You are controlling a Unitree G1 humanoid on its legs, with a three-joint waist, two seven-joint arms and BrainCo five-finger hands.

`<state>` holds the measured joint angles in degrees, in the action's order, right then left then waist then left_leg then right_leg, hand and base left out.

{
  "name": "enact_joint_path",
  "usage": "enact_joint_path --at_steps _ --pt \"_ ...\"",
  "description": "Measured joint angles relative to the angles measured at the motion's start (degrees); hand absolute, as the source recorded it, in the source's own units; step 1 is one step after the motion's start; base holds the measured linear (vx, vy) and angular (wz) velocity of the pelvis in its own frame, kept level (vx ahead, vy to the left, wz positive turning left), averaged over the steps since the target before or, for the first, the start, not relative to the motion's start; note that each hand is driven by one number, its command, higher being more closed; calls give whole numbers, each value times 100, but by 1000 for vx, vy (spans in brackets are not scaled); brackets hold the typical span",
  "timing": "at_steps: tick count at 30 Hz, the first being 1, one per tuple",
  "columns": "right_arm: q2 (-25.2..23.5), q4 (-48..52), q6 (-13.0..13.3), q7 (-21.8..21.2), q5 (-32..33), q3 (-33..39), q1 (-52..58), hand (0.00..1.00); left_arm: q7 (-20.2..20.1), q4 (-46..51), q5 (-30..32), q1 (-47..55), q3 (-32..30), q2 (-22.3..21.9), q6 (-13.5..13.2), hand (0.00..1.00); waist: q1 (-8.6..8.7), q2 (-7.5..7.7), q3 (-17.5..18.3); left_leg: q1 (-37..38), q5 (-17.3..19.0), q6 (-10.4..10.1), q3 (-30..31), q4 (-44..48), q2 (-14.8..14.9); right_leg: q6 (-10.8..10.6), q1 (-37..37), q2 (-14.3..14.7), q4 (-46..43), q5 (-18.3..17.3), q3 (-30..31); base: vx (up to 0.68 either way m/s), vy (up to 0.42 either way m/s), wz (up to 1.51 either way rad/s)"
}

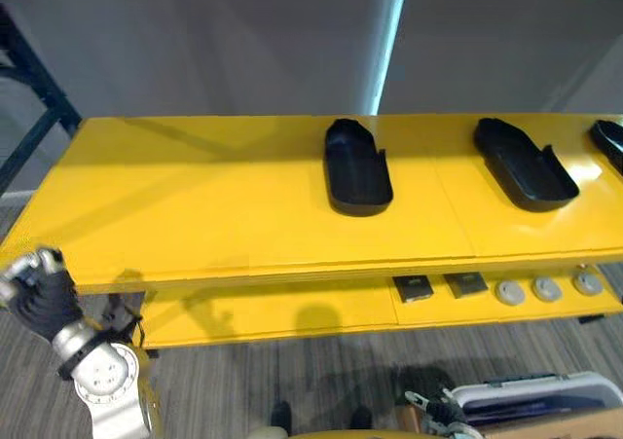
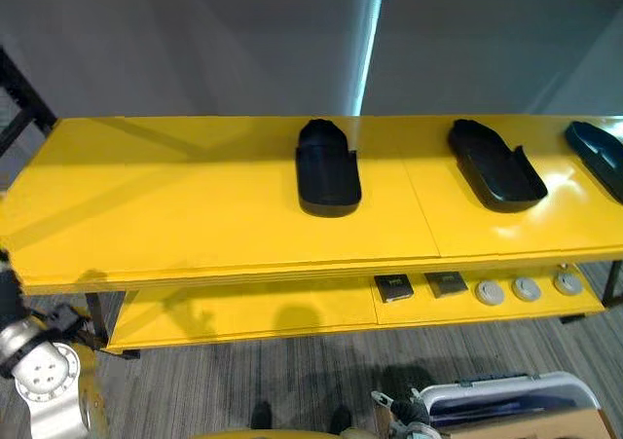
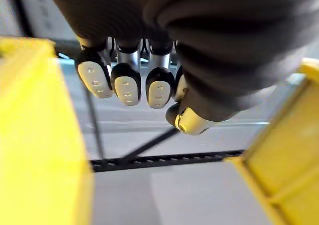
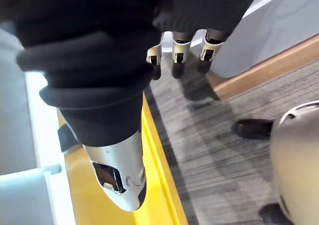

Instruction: Walk over and take plastic housings, then place them on the shelf

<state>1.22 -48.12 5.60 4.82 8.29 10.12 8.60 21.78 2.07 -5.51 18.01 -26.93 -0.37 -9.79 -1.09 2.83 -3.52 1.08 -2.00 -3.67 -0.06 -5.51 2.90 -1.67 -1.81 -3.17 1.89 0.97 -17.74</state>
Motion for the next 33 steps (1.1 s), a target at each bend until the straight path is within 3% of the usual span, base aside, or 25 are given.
enact_joint_path --at_steps 4,11,19,22,26,30,33 --pt "-113 305 -77 1 -2 -20 50 0 -522 -1435 15 83 410 -101 365 0 0 20 30 134 -15 -15 -26 0 3 -17 -76 -36 -143 -115 -44 3 -1 1" --pt "-159 329 -119 9 9 -76 198 0 -919 -3317 752 -132 1551 -111 506 0 37 -95 191 165 46 31 -190 -25 3 -37 -14 -46 -183 -160 95 4 8 -11" --pt "-97 -12 -115 53 10 68 124 0 -931 -3892 1050 -376 1852 108 505 0 84 -220 190 183 85 -28 -493 0 68 -7 118 41 -153 -138 415 19 -5 -20" --pt "-80 -12 -116 71 7 70 87 0 -931 -4045 1070 -443 1977 169 502 0 185 -267 159 265 100 -32 -527 4 88 -1 106 73 -144 -135 496 65 -10 -13" --pt "-81 -12 -110 131 8 74 26 0 -934 -4099 1075 -577 2065 222 503 0 204 -238 116 254 193 -63 -637 107 126 2 115 111 -142 -136 575 32 -9 -15" --pt "-70 -1 -98 164 7 76 -98 0 -926 -4097 1078 -684 2063 218 503 0 184 -252 -26 -3 724 -57 -753 1001 195 4 139 144 -229 -138 868 12 7 -34" --pt "-48 17 -96 233 7 68 -191 0 -892 -4065 1072 -845 2054 161 494 0 162 -281 -69 -472 1093 -81 86 1799 149 3 448 179 -494 -144 1079 -22 7 -40"
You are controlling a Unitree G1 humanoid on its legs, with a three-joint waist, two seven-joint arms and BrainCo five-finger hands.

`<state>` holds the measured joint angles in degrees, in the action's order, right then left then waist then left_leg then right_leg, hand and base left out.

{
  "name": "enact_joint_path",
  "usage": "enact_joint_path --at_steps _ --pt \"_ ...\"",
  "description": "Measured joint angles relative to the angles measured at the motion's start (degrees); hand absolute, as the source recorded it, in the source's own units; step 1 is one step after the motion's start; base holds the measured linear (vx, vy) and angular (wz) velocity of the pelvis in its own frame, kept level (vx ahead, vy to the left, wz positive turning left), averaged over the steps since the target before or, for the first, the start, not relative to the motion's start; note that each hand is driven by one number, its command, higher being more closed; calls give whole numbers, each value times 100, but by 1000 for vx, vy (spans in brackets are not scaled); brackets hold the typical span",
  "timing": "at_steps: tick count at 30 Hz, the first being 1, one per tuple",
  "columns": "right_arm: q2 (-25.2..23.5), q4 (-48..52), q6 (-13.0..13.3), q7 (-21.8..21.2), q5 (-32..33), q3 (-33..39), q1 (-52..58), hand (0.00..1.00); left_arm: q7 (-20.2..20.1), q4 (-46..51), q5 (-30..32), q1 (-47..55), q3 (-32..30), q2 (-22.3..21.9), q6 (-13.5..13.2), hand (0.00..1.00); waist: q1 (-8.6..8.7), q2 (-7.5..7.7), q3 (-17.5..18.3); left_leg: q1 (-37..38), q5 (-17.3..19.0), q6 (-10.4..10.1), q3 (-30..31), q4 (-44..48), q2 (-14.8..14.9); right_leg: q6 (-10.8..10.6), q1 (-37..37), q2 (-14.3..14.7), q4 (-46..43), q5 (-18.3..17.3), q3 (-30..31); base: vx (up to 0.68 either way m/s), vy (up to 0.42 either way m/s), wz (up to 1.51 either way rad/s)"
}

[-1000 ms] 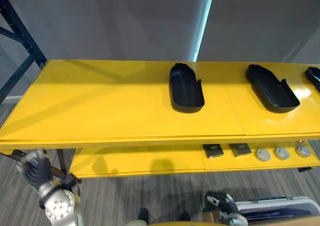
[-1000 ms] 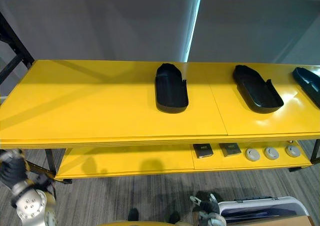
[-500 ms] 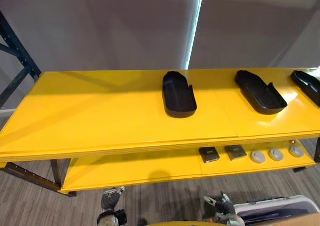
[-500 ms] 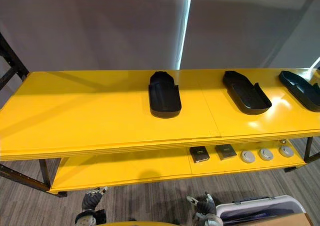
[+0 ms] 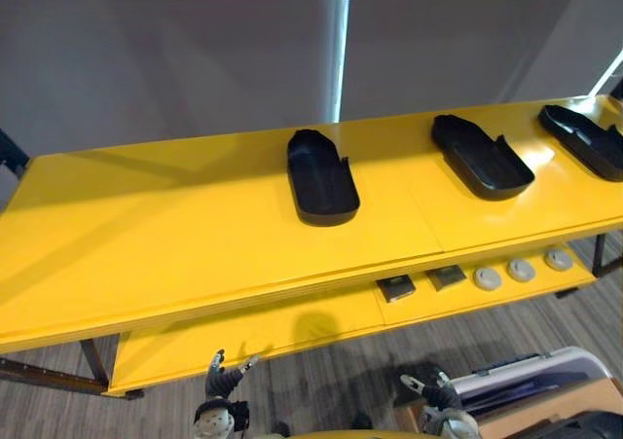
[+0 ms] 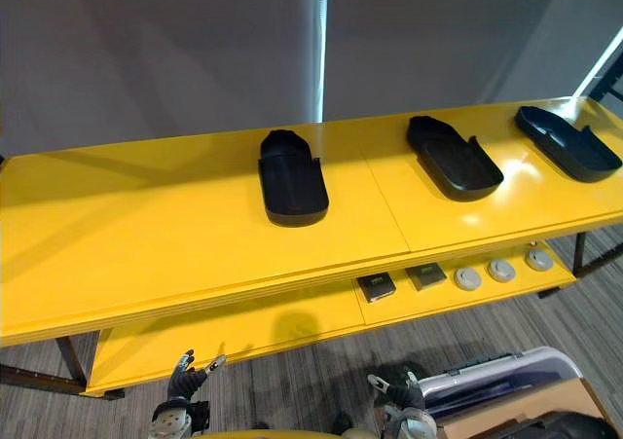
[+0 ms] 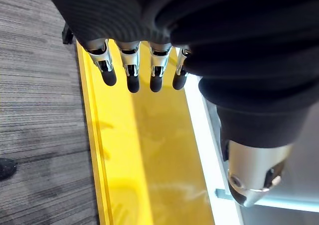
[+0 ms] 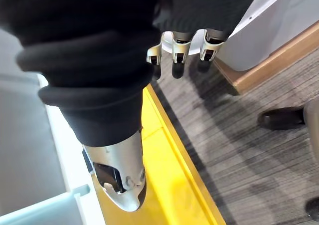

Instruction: Walk over and take plastic housings, then place them on the shelf

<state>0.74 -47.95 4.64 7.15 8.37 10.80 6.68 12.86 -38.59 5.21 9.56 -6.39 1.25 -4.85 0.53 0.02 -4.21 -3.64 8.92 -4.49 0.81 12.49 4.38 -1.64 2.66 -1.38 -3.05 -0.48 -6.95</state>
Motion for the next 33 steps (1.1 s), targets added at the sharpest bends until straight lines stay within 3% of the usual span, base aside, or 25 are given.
enact_joint_path --at_steps 1,4,8,11,12,14,15,17,19,22,24,29,31,32,33 --pt "10 22 0 29 0 -2 -62 0 3 2 -4 -32 3 -50 0 0 15 -44 -40 -63 204 -7 151 167 39 -14 102 42 -119 -9 95 -49 29 -51" --pt "-72 412 -2 31 -4 -12 32 0 2 155 -4 -116 116 -119 -2 0 30 24 -168 -287 547 95 -46 816 75 -88 296 62 -438 -57 358 -108 92 -52" --pt "-95 906 -7 44 -118 -256 -143 0 1 541 -3 -86 181 -109 -19 0 -65 142 -313 -740 997 328 -901 1685 194 -351 939 212 -654 125 1253 -239 221 -112" --pt "-129 1083 -9 43 -228 -289 -109 0 -1 680 0 -96 190 -170 -11 0 -126 176 -405 -800 1001 559 -1451 1738 275 -332 1112 18 -714 82 1096 -166 150 -94" --pt "-135 1083 -29 40 -238 -289 -50 0 4 683 -1 -111 181 -164 -2 0 -141 242 -390 -728 949 681 -1729 1574 249 -345 1289 -131 -1450 -97 821 -171 140 -61" --pt "-138 1084 -48 40 -262 -284 -2 0 -1 685 -1 -105 188 -141 0 0 -141 234 -378 -585 916 689 -1851 1350 198 -383 1234 -183 -2275 -469 667 -140 138 -44" --pt "-139 1082 -55 39 -311 -278 37 0 -9 699 0 -111 198 -128 -1 0 -135 281 -318 -531 830 693 -1910 1144 115 -415 1073 -240 -2683 -855 569 -13 65 -26" --pt "-129 1051 -56 40 -389 -256 72 0 -18 697 0 -109 193 -140 1 0 -149 333 -237 -463 686 694 -2008 920 -12 -412 698 -349 -2683 -1233 410 36 26 -28" --pt "-98 707 -61 40 -450 -257 -158 0 -13 585 -3 -100 187 -77 8 0 -145 483 -96 -546 488 695 -2168 689 -195 -393 242 -483 -1508 -1375 270 25 -15 -39" --pt "158 154 -74 43 -449 -214 -420 0 -19 235 -5 -201 259 -59 38 0 -150 319 -61 -559 109 656 -1740 468 -327 -313 66 -424 -744 -973 400 51 -68 -33" --pt "217 147 -73 40 -449 -166 -458 0 -21 146 -4 -169 355 -36 50 0 -131 177 -37 -434 107 657 -1679 326 -310 -299 -56 -361 -539 -847 531 40 -62 -38" --pt "268 23 -54 46 -446 -3 -503 0 -23 -164 -1 -179 359 33 55 0 -119 69 -45 -77 73 601 -1992 97 -120 -259 -65 -166 -399 -549 960 -12 -41 -66" --pt "311 -90 -64 50 -445 -11 -682 0 -25 -202 -3 -191 354 3 59 0 -121 -43 -73 -52 35 545 -2225 -9 103 -203 132 -104 -280 -247 499 -95 -62 -126" --pt "291 -88 -64 55 -445 -22 -769 0 -27 -231 -4 -176 355 18 78 0 -121 6 -118 -14 27 534 -2718 -70 176 125 382 -457 -667 -478 -1069 -121 -81 -119" --pt "310 -88 -64 60 -445 -15 -795 0 -27 -246 -5 -181 354 14 97 0 -102 -29 -139 13 27 532 -2874 -56 230 134 409 -586 -769 -526 -1495 -136 -94 -128"
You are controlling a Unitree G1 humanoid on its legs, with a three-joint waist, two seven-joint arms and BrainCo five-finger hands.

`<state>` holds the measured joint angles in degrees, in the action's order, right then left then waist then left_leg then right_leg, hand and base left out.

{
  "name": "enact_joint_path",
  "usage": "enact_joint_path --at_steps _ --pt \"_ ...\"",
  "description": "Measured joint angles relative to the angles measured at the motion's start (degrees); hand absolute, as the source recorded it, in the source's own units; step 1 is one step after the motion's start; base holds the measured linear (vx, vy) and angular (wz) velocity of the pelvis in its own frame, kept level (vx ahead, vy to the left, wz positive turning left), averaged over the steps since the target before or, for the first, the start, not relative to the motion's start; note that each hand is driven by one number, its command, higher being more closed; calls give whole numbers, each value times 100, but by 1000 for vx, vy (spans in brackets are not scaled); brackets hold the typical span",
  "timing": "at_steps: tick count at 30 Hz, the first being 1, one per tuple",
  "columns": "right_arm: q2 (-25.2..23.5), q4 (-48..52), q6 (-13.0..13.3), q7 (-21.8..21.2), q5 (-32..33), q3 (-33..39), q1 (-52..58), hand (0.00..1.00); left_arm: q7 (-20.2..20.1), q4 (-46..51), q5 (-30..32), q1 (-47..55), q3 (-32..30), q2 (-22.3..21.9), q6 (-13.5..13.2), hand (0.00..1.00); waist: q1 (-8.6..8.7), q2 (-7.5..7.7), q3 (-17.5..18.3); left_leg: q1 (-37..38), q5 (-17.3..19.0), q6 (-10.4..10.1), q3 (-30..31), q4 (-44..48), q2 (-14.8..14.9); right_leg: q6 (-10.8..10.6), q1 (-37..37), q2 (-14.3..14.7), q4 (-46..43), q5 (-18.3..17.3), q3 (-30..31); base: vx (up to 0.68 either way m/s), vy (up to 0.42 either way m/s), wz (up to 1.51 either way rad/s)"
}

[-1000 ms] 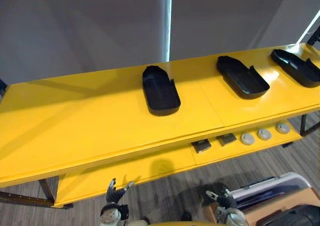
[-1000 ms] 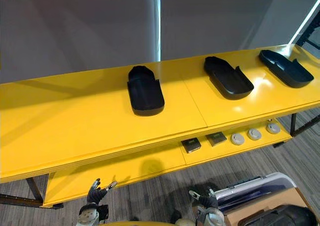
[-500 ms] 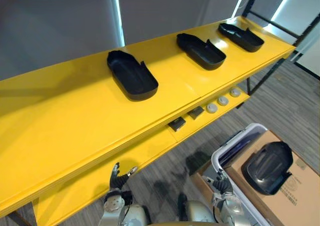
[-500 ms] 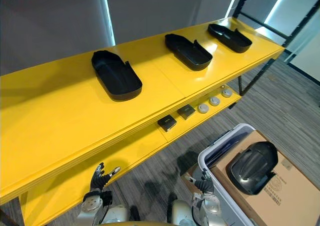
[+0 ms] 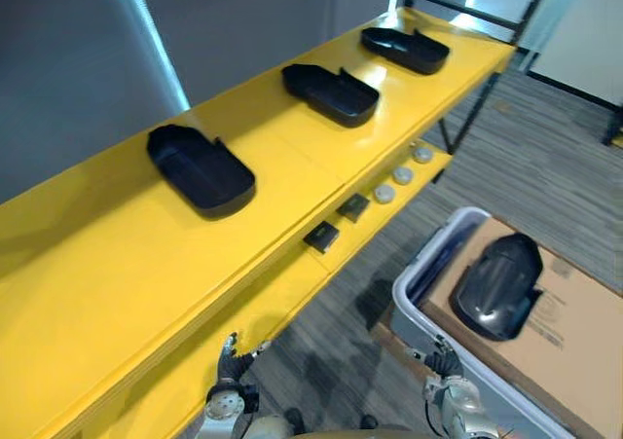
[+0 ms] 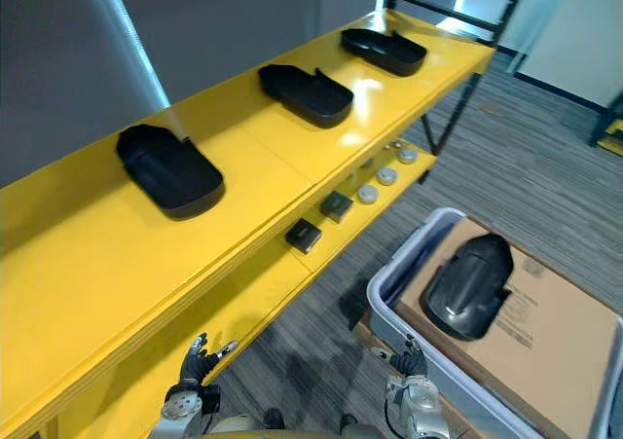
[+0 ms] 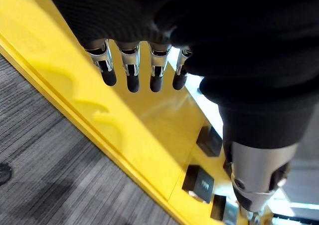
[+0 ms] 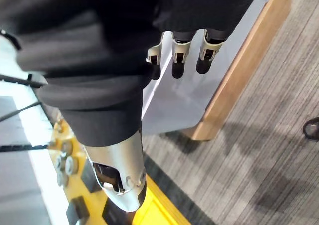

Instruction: Walk over and take plastic housings, then place them on the shelf

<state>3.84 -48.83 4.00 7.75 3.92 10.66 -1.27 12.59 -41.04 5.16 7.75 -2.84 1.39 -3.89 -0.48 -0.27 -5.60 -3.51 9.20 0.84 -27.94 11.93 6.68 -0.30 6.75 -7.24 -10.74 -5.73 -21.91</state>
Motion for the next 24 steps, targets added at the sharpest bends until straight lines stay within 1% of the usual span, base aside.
enact_joint_path --at_steps 1,2,3,4,5,6,7,8,9,10,11,12,13,14,15,16,17,18,19,20,22,23,24 --pt "18 0 -1 10 0 1 -5 0 0 4 0 9 -1 0 4 0 -19 -20 -10 74 11 -47 -198 14 69 19 -18 -172 -77 -1 -522 -76 -47 -82" --pt "11 -1 -1 10 0 -4 1 0 0 3 0 24 -3 12 4 0 -39 -21 -13 142 22 -118 -319 23 106 13 -48 -251 -104 31 -762 -98 -139 -115" --pt "14 0 2 12 0 -34 24 0 0 -12 0 109 -21 100 23 0 -10 -67 -44 232 48 -211 -319 73 163 -43 -62 -120 -58 131 -642 -71 -157 -93" --pt "33 -2 2 20 0 -27 71 0 -1 -24 0 120 -21 103 26 0 19 -65 -55 245 55 -223 -217 88 210 -22 -75 -30 2 149 -545 -45 -250 -95" --pt "68 -45 -1 57 0 -18 114 0 -6 -26 0 109 -12 80 25 0 9 -76 -63 277 62 -250 -125 109 304 -18 -110 105 109 157 -381 4 -195 -86" --pt "98 -67 -7 99 0 3 146 0 -8 -48 0 117 -13 52 25 0 -2 -148 -84 347 79 -360 -126 189 468 42 -126 250 171 138 -221 1 -251 -99" --pt "112 -82 -6 105 4 19 205 0 -8 -111 -3 100 -15 30 27 0 42 -161 -128 331 146 -462 -120 446 645 105 -132 377 171 98 -142 -36 -208 -76" --pt "111 -110 -6 112 14 29 221 0 -9 -151 -11 90 -18 30 31 0 67 -191 -148 330 160 -480 -112 600 720 134 -143 424 165 79 -101 -56 -207 -66" --pt "109 -156 -9 134 77 58 246 0 -8 -168 -53 53 -58 14 32 0 117 -112 -207 276 159 -479 59 934 802 205 -133 510 88 33 65 -45 -154 -52" --pt "106 -156 -7 138 103 62 258 0 -7 -173 -60 35 -91 -9 33 0 119 -111 -224 208 160 -479 246 1089 829 227 -128 551 77 19 139 11 -142 -60" --pt "104 -157 -4 169 167 73 277 0 -7 -177 -84 18 -131 -58 41 0 117 -93 -241 50 191 -488 649 1268 803 239 -141 589 62 13 264 73 -107 -58" --pt "104 -157 -3 217 264 156 279 0 -7 -177 -115 8 -131 -110 43 0 114 -73 -258 -31 256 -477 1248 1305 624 242 -96 606 52 12 459 112 -62 -76" --pt "101 -156 -1 223 327 253 271 0 -7 -177 -118 7 -130 -136 51 0 114 -52 -295 -37 338 -558 1722 1219 338 257 -93 605 50 23 699 96 -7 -71" --pt "101 -158 -1 224 352 280 276 0 -7 -175 -122 8 -130 -141 60 0 115 -44 -309 -42 365 -599 1927 1134 189 269 -94 603 51 31 827 86 22 -73" --pt "116 -162 1 231 439 319 279 0 -7 -174 -184 13 -131 -146 81 0 112 -12 -343 -66 370 -608 2354 884 -126 313 -96 604 59 74 1065 86 55 -82" --pt "108 -161 14 245 482 436 251 0 -7 -170 -230 12 -141 -146 86 0 78 -89 -359 -112 366 -612 2685 663 -346 279 -117 624 69 94 1268 84 78 -90" --pt "112 -163 14 259 511 455 243 0 -6 -169 -231 14 -141 -147 86 0 63 -121 -368 -142 359 -596 2784 592 -407 242 -118 658 69 99 1377 83 116 -105" --pt "126 -165 16 286 530 471 235 0 -4 -168 -233 12 -148 -147 89 0 46 -279 -373 -194 310 -476 2890 532 -400 130 -118 784 34 105 1566 64 109 -92" --pt "137 -183 15 321 560 472 239 0 -2 -174 -232 13 -175 -133 94 0 9 -328 -361 -128 360 -289 2775 592 -377 86 -127 820 -7 97 1684 142 198 -97" --pt "37 -172 16 338 584 471 285 0 4 -173 -244 2 -185 -128 96 0 -5 -347 -335 -33 418 -207 2572 583 -364 52 -171 808 -10 96 1818 170 218 -67" --pt "-91 -166 14 335 682 474 399 0 5 -173 -305 -102 -191 -24 92 0 4 -270 -303 42 454 -164 2447 476 -418 0 -195 764 67 138 1935 173 184 -34" --pt "-135 -166 13 334 707 477 455 0 5 -174 -334 -174 -190 2 91 0 32 -223 -289 90 439 -140 2430 391 -477 -27 -206 720 147 155 1956 176 137 -11" --pt "-136 -166 13 334 735 511 485 0 1 -179 -341 -195 -182 -12 92 0 72 -208 -282 163 427 -122 2394 314 -518 -73 -284 694 255 188 1978 175 133 -7"
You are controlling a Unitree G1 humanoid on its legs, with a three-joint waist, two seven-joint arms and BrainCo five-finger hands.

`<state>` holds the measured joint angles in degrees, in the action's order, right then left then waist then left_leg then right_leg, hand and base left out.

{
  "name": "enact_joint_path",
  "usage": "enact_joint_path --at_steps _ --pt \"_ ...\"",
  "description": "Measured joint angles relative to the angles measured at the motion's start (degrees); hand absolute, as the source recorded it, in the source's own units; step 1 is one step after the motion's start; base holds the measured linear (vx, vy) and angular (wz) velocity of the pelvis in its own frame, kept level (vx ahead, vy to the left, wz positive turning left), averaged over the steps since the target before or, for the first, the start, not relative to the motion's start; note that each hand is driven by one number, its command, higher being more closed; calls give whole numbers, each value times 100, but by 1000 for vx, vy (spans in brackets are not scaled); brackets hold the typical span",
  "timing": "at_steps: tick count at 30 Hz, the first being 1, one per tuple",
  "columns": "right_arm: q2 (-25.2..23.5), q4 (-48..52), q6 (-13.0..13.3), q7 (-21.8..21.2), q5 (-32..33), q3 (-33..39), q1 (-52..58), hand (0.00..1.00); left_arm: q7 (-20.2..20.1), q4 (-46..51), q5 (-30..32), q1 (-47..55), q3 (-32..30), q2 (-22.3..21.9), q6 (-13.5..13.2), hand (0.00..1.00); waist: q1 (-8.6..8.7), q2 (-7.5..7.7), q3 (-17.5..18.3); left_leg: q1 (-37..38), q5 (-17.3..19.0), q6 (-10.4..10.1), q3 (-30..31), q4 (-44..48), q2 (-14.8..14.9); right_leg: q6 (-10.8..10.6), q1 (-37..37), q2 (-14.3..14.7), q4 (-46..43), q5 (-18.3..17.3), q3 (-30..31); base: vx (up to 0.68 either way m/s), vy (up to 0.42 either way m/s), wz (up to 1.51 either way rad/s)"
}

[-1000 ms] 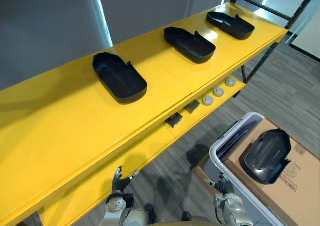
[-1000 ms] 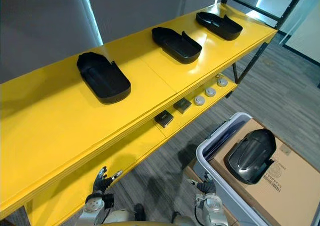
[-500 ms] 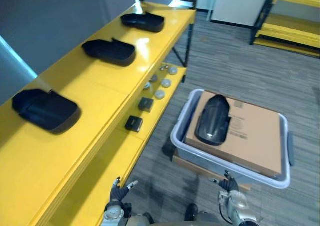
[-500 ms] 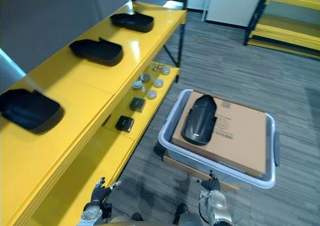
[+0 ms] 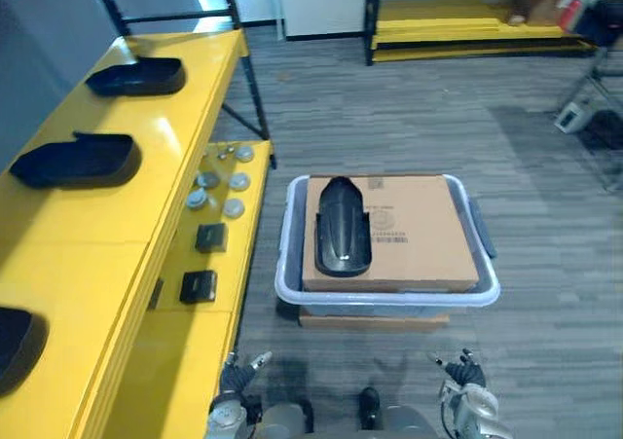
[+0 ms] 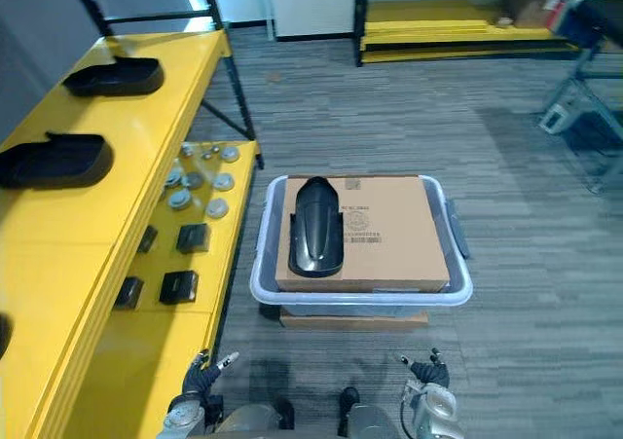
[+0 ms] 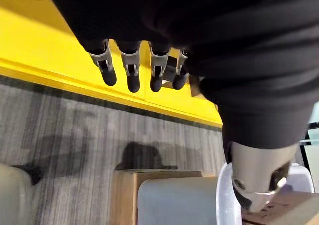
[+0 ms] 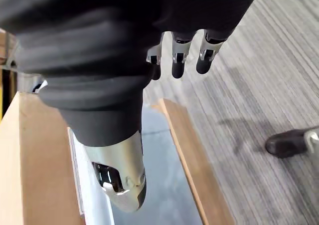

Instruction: Walk over and take plastic housings, then place them on the shelf

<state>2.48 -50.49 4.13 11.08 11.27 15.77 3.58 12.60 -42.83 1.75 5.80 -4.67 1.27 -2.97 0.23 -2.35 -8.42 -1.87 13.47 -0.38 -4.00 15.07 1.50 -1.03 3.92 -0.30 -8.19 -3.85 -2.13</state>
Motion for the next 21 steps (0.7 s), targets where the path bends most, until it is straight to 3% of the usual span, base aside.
enact_joint_path --at_steps 6,11,12,13,14,15,17,21 --pt "33 24 8 11 44 373 71 0 2 -4 0 48 -4 15 1 0 56 -9 185 293 -11 12 -46 -230 -169 -167 -432 -125 619 145 54 162 105 -11" --pt "93 132 39 76 60 918 189 0 2 1 2 200 -69 16 3 0 51 -27 343 452 -20 16 -60 -173 -266 -160 -680 -237 805 225 48 140 88 -7" --pt "115 375 40 130 72 1147 224 0 -3 9 3 225 -97 18 4 0 39 5 342 337 -34 -6 -44 179 -365 -149 -749 -356 804 234 55 137 130 7" --pt "163 554 46 163 109 1407 209 0 -12 2 8 230 -158 14 -7 0 39 218 261 132 191 161 -40 277 -487 -151 -842 -624 822 233 96 129 141 13" --pt "207 620 45 200 128 1544 174 0 -14 6 10 251 -172 14 -8 0 52 200 305 189 150 201 -8 -276 -476 -152 -866 -673 815 233 74 103 141 20" --pt "417 889 54 316 165 1769 172 0 -13 41 13 370 -178 -17 1 0 110 145 369 343 -761 147 -43 -1174 -333 -262 -882 -643 803 218 20 101 137 4" --pt "513 1357 51 391 164 1765 160 0 -11 128 14 515 -177 57 -5 0 58 150 419 375 -800 167 -74 -1171 -410 -308 -860 -748 720 222 10 65 112 -4" --pt "528 2587 174 564 84 1556 -72 0 -11 167 18 682 -176 246 -4 0 46 386 430 374 -800 169 -50 -1126 -473 -409 -823 -809 648 286 -13 -17 66 3"
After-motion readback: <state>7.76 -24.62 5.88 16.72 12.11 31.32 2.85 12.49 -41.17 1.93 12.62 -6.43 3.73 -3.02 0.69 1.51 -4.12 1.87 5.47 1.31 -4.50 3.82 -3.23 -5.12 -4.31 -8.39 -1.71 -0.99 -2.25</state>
